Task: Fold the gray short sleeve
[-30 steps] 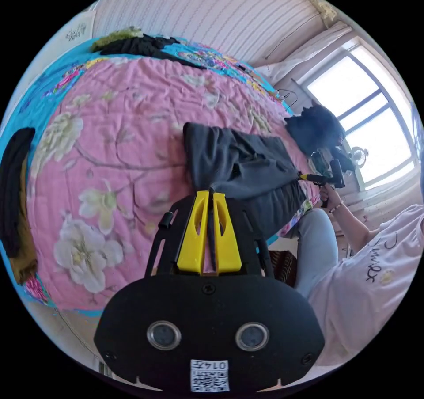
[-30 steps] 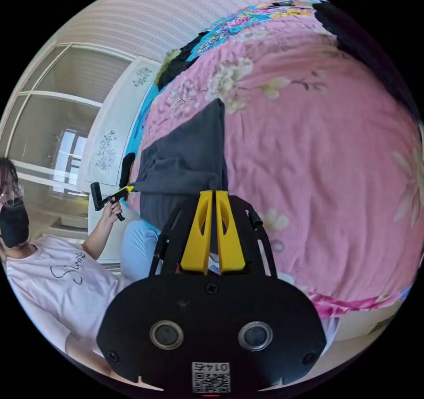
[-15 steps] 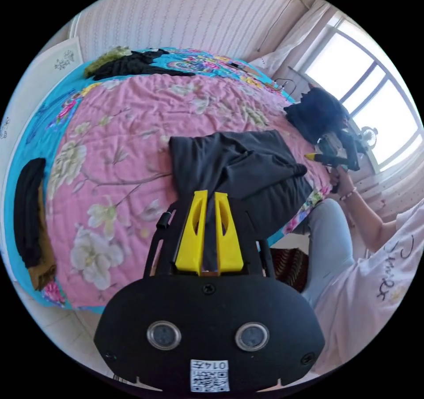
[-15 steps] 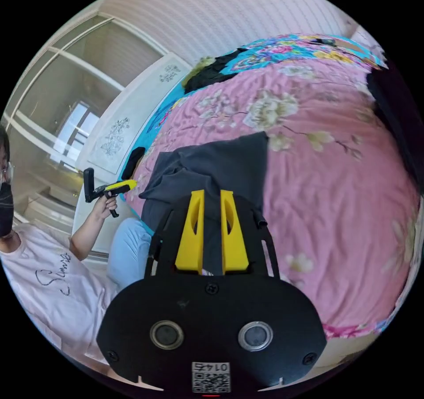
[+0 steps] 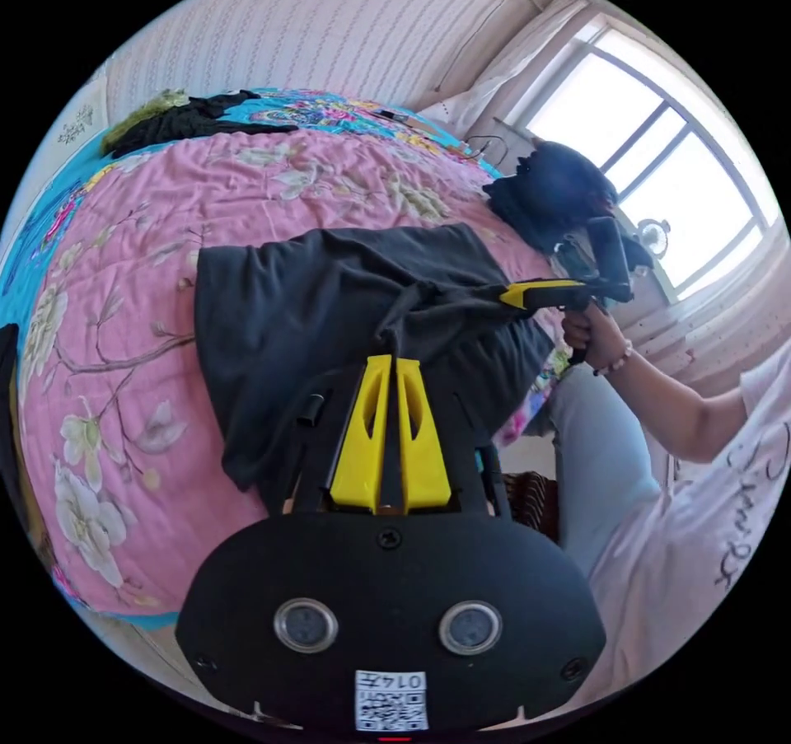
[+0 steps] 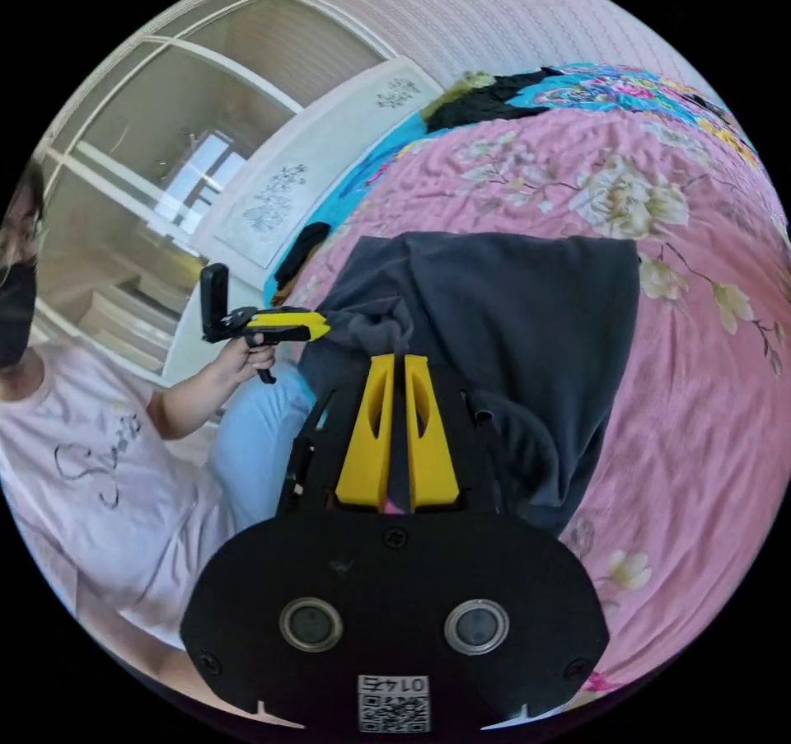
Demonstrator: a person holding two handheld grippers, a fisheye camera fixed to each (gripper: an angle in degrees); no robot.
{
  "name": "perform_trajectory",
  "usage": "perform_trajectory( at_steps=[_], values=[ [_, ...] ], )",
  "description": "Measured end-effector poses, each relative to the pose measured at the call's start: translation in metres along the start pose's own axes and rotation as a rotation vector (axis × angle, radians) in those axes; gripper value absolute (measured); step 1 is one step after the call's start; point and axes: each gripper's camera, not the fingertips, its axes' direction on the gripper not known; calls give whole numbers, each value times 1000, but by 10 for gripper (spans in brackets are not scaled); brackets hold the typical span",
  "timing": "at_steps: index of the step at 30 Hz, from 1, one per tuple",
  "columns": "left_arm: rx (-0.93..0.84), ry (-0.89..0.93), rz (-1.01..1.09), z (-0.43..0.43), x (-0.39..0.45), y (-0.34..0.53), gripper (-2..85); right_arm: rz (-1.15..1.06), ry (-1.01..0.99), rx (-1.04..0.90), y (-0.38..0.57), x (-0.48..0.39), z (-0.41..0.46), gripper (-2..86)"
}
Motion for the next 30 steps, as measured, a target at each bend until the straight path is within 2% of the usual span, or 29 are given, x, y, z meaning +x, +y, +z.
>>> perform_trajectory(
  at_steps=[3,7,10,15,17,19,24,26,30],
  values=[
    [-40,55,29,-15,19,35,-8,-45,-40,-116,39,-20,3,15],
    [-125,78,-60,-25,28,77,-2,-57,-49,-266,88,-36,20,17],
    [-108,64,-56,-36,42,82,21,-87,-21,-241,92,-56,25,24],
    [-72,3,12,-18,70,52,69,-94,225,-128,71,-80,55,56],
    [-114,-25,30,12,78,43,62,-90,299,-225,73,-75,96,61],
    [-195,-64,21,36,79,43,18,-77,326,-260,79,-70,117,47],
    [-189,-45,60,14,94,54,-6,-107,319,-300,87,-84,106,8],
    [-260,-37,99,15,100,65,-7,-93,304,-380,96,-77,120,3],
    [-253,-16,39,8,94,75,4,-56,237,-388,100,-68,117,-1]
  ],
)
